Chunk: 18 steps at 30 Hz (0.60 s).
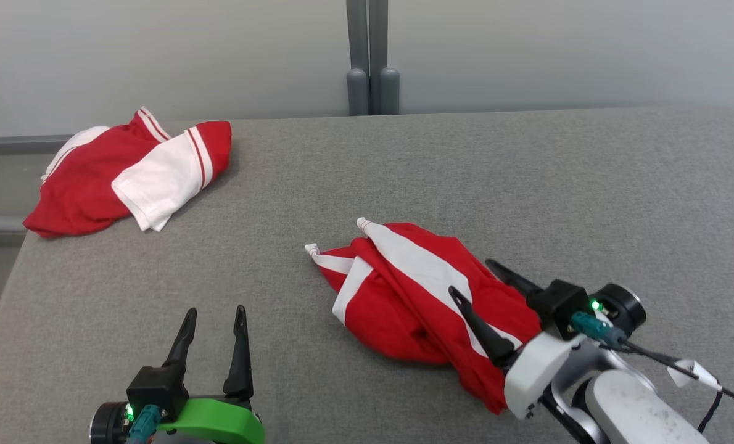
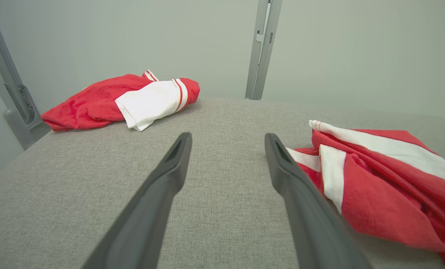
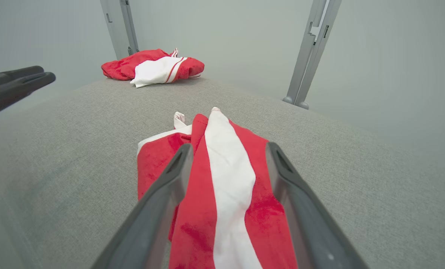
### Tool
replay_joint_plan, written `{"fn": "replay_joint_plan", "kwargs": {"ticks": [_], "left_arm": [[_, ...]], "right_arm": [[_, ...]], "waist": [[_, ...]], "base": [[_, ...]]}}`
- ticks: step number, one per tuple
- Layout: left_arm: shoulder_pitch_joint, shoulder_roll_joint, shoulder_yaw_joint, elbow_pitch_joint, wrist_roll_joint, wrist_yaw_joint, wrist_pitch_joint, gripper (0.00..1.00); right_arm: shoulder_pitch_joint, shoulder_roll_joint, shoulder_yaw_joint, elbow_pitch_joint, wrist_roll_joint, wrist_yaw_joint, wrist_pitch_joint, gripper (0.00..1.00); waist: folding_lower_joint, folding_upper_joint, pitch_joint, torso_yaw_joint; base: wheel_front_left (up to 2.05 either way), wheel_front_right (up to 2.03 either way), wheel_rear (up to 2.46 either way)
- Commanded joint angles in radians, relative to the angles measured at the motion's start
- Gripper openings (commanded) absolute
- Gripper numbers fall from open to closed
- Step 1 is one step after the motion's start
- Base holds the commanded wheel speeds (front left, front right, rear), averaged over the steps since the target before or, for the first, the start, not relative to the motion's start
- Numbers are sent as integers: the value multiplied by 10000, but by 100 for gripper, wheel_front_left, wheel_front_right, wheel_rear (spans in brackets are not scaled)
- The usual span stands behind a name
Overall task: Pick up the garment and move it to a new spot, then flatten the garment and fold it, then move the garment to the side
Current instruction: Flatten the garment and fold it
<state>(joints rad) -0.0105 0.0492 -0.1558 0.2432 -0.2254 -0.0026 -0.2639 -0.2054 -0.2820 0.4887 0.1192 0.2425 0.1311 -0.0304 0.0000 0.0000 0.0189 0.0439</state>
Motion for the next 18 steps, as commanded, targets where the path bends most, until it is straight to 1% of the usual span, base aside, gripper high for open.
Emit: {"fn": "replay_joint_plan", "kwargs": {"ticks": [1, 5, 9, 15, 18], "left_arm": [[-41, 24, 8, -12, 35, 20, -9, 100], [-250, 25, -138, -36, -100, 45, -9, 100], [-412, 25, -336, -25, -262, 113, -9, 100], [-586, 22, -552, -9, -506, 238, -7, 100], [-664, 23, -643, -19, -629, 299, -9, 100]], "right_arm": [[-368, -12, -29, 43, -71, -8, 266, 100], [-1524, 151, 115, 727, -260, -8, 1126, 100], [-2708, 390, 593, 1939, -181, -8, 1765, 100], [-3974, 700, 1082, 3803, 8, -8, 2113, 100], [-4356, 840, 1196, 4783, 93, -8, 2233, 100]], "waist": [[0, 0, 145, 276], [0, 0, 366, 725], [0, 0, 624, 1245], [0, 0, 960, 1905], [0, 0, 1079, 2169]], "base": [[0, 0, 0], [0, 0, 0], [0, 0, 0], [0, 0, 0], [0, 0, 0]]}}
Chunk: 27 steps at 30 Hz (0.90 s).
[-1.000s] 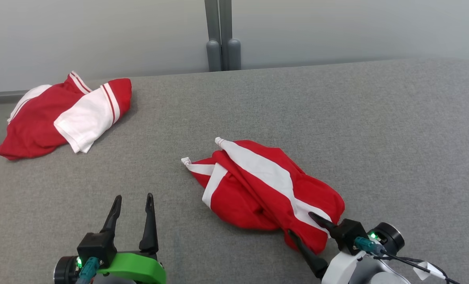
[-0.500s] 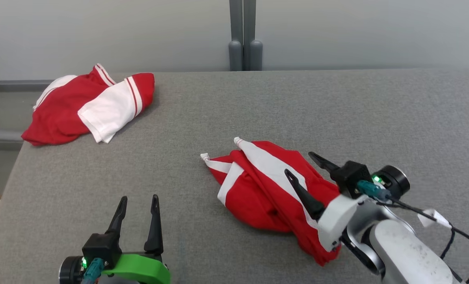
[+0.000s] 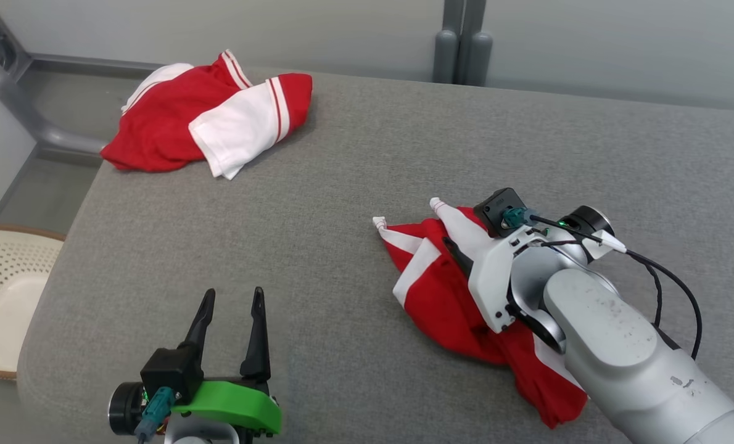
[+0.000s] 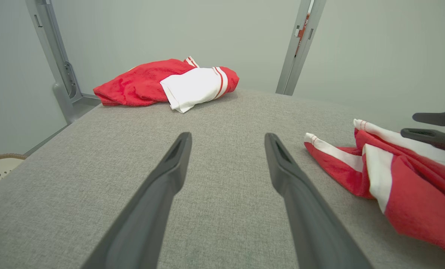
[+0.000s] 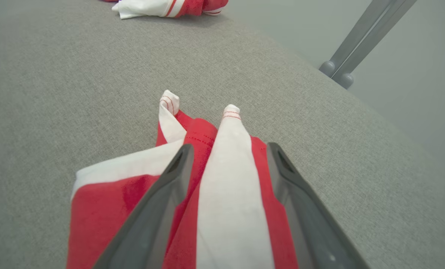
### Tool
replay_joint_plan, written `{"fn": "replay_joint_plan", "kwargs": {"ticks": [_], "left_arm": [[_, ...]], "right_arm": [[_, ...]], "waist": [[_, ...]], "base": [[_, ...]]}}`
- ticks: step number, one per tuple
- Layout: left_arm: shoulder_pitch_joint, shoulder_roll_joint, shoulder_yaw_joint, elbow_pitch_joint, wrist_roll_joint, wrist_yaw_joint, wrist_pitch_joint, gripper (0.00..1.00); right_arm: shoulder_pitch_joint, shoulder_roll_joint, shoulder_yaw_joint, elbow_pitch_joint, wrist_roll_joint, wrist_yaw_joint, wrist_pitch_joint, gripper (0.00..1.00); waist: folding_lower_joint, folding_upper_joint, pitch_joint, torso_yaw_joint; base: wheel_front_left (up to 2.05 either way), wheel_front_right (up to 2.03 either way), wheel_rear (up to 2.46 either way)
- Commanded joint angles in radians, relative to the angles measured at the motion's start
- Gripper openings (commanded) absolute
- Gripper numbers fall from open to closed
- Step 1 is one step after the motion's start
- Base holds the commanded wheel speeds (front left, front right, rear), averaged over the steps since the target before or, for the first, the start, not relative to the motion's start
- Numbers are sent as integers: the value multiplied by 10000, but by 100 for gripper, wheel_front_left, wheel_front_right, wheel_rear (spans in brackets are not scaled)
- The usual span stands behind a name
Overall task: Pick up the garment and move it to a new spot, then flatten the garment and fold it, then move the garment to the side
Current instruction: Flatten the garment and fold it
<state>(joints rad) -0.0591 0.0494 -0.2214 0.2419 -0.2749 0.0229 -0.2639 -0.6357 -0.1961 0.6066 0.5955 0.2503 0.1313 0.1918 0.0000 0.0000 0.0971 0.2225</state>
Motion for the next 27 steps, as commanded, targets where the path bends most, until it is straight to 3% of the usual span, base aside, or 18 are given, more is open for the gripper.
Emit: {"fn": "replay_joint_plan", "kwargs": {"ticks": [1, 6, 7, 10, 18, 27], "left_arm": [[-204, 22, -21, -14, -142, 52, -9, 100], [-193, 22, -92, -55, -220, 149, -9, 100], [-176, 20, -85, -63, -233, 173, -9, 100], [-131, 21, -28, -79, -255, 219, -9, 100], [-90, 21, 96, -83, -40, 168, -9, 100], [-51, 21, 283, 12, 206, 12, -9, 100]], "right_arm": [[-221, -31, 81, 354, -47, -10, 44, 100], [-583, 111, 174, 1487, 143, -11, 239, 100], [-686, 104, 135, 1694, 126, -11, 222, 49], [-778, 219, 76, 1965, 150, -10, 84, 0], [-878, 453, -118, 1502, -37, -10, -1199, 0], [-228, 597, 1160, -977, 589, -10, -2005, 0]], "waist": [[0, 0, 340, 473], [0, 0, 426, 634], [0, 0, 435, 629], [0, 0, 428, 548], [0, 0, 318, 20], [0, 0, 151, -354]], "base": [[0, 0, 0], [0, 0, 0], [0, 0, 0], [0, 0, 0], [0, 0, 0], [0, 0, 0]]}}
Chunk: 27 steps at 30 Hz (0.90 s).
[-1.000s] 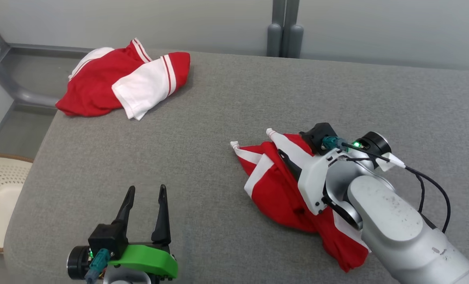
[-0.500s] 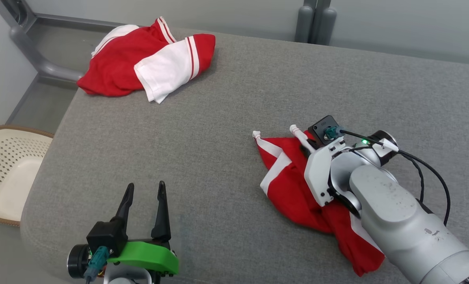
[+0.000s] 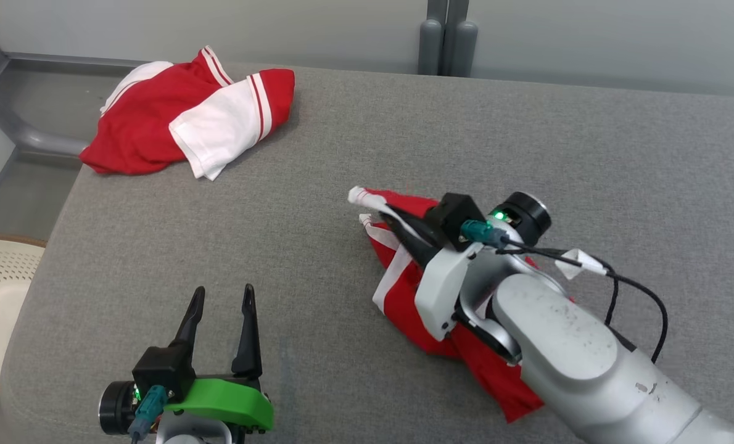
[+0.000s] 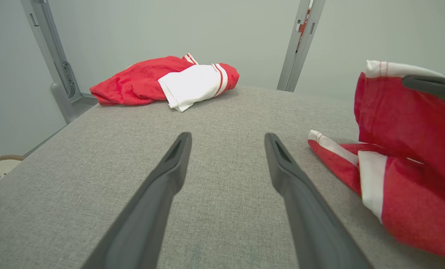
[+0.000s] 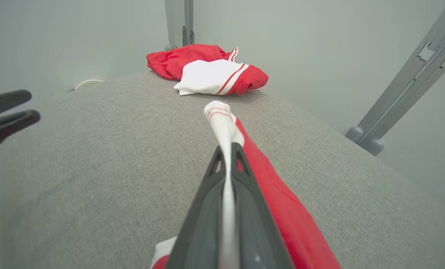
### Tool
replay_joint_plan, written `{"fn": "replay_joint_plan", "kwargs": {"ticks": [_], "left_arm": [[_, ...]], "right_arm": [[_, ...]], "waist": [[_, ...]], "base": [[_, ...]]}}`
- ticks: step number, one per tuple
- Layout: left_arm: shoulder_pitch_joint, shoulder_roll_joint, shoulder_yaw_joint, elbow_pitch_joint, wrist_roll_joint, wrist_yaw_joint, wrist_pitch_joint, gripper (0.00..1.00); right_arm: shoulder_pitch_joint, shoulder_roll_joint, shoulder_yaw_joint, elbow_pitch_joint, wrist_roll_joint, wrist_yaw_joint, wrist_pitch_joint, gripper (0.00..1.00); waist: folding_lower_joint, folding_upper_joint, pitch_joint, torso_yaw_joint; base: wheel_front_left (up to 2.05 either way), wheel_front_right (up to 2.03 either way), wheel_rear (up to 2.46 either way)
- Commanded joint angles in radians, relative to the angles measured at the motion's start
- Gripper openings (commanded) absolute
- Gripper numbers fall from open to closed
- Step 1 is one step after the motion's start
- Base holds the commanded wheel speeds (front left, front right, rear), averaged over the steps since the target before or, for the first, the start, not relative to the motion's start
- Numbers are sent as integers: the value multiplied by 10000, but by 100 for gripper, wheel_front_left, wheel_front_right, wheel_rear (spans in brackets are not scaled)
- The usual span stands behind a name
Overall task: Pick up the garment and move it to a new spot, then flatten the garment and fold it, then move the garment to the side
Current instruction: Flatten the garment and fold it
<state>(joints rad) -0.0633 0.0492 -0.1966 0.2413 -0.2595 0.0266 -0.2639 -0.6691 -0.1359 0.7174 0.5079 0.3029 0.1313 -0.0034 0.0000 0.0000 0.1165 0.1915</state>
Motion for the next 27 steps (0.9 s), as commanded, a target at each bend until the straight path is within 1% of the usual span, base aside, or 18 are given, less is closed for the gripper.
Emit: {"fn": "replay_joint_plan", "kwargs": {"ticks": [1, 5, 8, 12, 16, 17, 18, 19, 23, 27], "left_arm": [[-11, 23, 67, 25, 76, -53, -9, 100], [-40, 23, 126, 42, 151, -106, -9, 100], [-111, 23, 143, 60, 166, -129, -9, 100], [-199, 23, 123, 65, 109, -95, -9, 100], [-249, 23, 82, 60, 36, -50, -9, 100], [-250, 23, 74, 54, 29, -37, -9, 100], [-250, 23, 71, 53, 14, -30, -9, 100], [-245, 23, 71, 58, -1, -17, -9, 100], [-148, 23, 114, 100, 2, 6, -9, 100], [-15, 23, 140, 127, 88, -41, -9, 100]], "right_arm": [[171, -65, 319, -496, 202, -10, -58, 0], [378, -267, 1320, -1670, 656, -10, 103, 0], [462, -405, 1960, -2055, 1067, -10, 288, 0], [468, -499, 2476, -1728, 1374, -10, 226, 0], [246, -406, 2706, -835, 1394, -10, -212, 0], [213, -334, 2757, -573, 1390, -10, -351, 23], [203, -272, 2818, -379, 1421, -10, -441, 50], [189, -193, 2890, -198, 1498, -10, -572, 100], [138, -24, 3086, 174, 1823, -10, -993, 100], [195, -15, 3156, 97, 2158, -10, -1360, 100]], "waist": [[0, 0, -53, -55], [0, 0, -58, -44], [0, 0, -23, 30], [0, 0, 82, 200], [0, 0, 201, 352], [0, 0, 225, 376], [0, 0, 237, 387], [0, 0, 247, 393], [0, 0, 183, 284], [0, 0, 5, 24]], "base": [[0, 0, 0], [0, 0, 0], [0, 0, 0], [0, 0, 0], [0, 0, 0], [0, 0, 0], [0, 0, 0], [0, 0, 0], [0, 0, 0], [0, 0, 0]]}}
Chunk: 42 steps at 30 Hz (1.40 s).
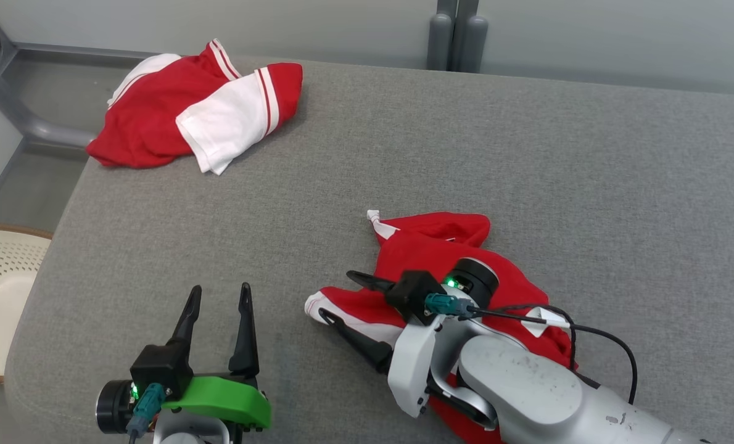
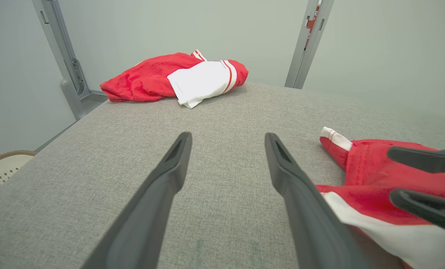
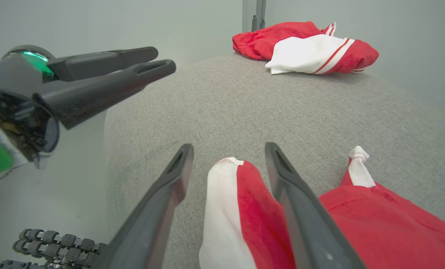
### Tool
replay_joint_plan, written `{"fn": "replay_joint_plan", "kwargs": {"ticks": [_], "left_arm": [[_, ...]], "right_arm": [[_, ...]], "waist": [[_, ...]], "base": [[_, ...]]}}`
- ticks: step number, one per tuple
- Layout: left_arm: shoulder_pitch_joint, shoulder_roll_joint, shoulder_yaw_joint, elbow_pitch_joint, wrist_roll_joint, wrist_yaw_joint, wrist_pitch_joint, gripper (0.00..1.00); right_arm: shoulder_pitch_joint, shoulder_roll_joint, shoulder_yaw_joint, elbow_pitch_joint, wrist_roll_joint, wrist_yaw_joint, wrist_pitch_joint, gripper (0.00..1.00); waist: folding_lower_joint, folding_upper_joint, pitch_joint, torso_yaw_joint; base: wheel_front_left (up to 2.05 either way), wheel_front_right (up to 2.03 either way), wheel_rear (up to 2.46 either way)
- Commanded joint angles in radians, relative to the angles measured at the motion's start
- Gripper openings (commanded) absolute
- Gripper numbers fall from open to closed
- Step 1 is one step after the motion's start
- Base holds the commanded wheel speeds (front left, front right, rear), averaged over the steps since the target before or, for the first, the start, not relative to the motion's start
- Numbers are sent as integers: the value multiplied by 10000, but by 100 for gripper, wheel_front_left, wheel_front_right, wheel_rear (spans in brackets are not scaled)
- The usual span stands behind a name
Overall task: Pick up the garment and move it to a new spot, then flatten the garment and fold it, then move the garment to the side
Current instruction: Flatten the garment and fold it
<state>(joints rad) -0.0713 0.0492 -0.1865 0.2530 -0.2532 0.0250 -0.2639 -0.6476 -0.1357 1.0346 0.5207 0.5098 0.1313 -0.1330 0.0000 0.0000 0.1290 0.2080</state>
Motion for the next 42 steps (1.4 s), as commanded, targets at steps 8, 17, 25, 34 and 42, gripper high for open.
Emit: {"fn": "replay_joint_plan", "kwargs": {"ticks": [8, 17, 25, 34, 42], "left_arm": [[343, 25, 119, 15, 161, -61, -9, 100], [597, 25, 222, -89, 248, -138, -8, 100], [475, 25, 175, -92, 212, -144, -8, 100], [149, 26, 152, -26, 275, -172, -8, 100], [61, 25, 200, -54, 236, -152, -8, 100]], "right_arm": [[579, -824, -1478, -613, -143, -10, -683, 100], [2637, -2816, -3890, -1980, -966, -10, 349, 100], [4618, -3444, -4968, -3679, -498, -10, 1844, 100], [4537, -2837, -4851, -2355, -164, -10, 2408, 100], [3746, -2784, -4594, -1385, 375, -10, 2460, 0]], "waist": [[0, 0, -529, -719], [0, 0, -645, -1246], [0, 0, -459, -1484], [0, 0, -225, -1191], [0, 0, -115, -946]], "base": [[0, 0, 0], [0, 0, 0], [0, 0, 0], [0, 0, 0], [0, 0, 0]]}}
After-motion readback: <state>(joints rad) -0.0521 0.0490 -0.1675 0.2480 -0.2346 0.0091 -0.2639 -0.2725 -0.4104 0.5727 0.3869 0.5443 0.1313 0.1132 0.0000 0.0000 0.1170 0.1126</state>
